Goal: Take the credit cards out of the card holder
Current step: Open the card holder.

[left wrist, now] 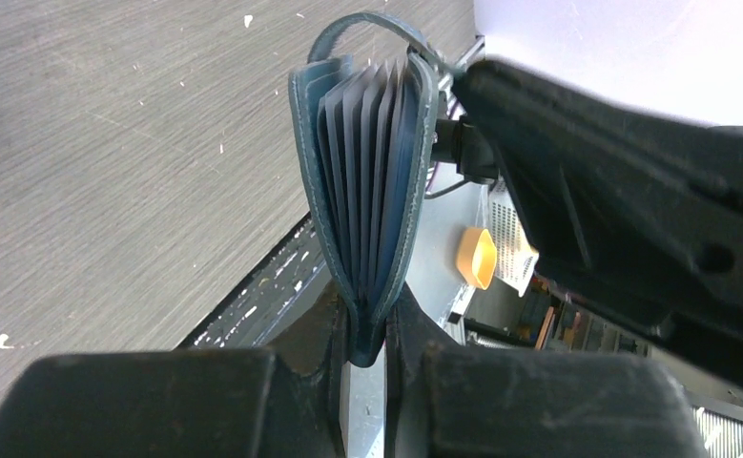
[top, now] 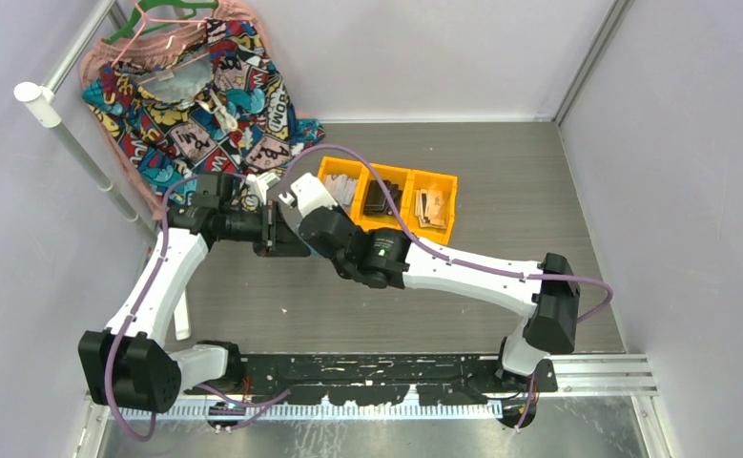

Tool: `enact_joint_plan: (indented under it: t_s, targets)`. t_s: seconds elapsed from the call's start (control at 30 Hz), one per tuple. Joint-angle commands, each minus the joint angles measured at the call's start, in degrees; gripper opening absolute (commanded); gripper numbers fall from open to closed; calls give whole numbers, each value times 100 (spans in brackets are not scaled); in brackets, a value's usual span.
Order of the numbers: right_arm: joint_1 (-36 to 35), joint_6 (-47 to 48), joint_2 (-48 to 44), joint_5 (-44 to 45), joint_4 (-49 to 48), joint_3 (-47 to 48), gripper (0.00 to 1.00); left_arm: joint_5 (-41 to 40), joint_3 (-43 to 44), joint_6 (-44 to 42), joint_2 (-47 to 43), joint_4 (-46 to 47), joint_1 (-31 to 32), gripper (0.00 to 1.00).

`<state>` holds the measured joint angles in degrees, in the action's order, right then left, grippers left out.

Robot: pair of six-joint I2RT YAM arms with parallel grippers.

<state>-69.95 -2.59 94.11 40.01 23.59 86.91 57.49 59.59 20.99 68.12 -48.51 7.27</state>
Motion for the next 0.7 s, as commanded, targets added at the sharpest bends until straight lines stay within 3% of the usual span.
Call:
enact_joint_plan:
  t_s: [0.0,0.23,0.27,0.33,0.4,0.5,0.67]
  targets:
    - [154,67,-428,463,-243,-89,1,342,206,-209,-81,-248,20,0]
    - [324,-217,-703,98,-144,-205,1,359,272,-381,-101,-386,20,0]
    - [390,-385,-781,-226,-49,-164,8,371,277,-422,-112,-399,20,0]
    - [646,-842,-944,-1092,175,-99,48,383,308,-547,-119,-438,25,0]
    - [1096,-1326,-1169,-2073,268,-169,74,430,376,-743,-119,-525,21,0]
    - [1644,-1951,-1622,-3632,-20,-598,88,587,489,-1041,-126,-676,21,0]
    - [2075,-2595,-2113,-5063,-554,-1350,92,990,715,-1154,-122,-703,23,0]
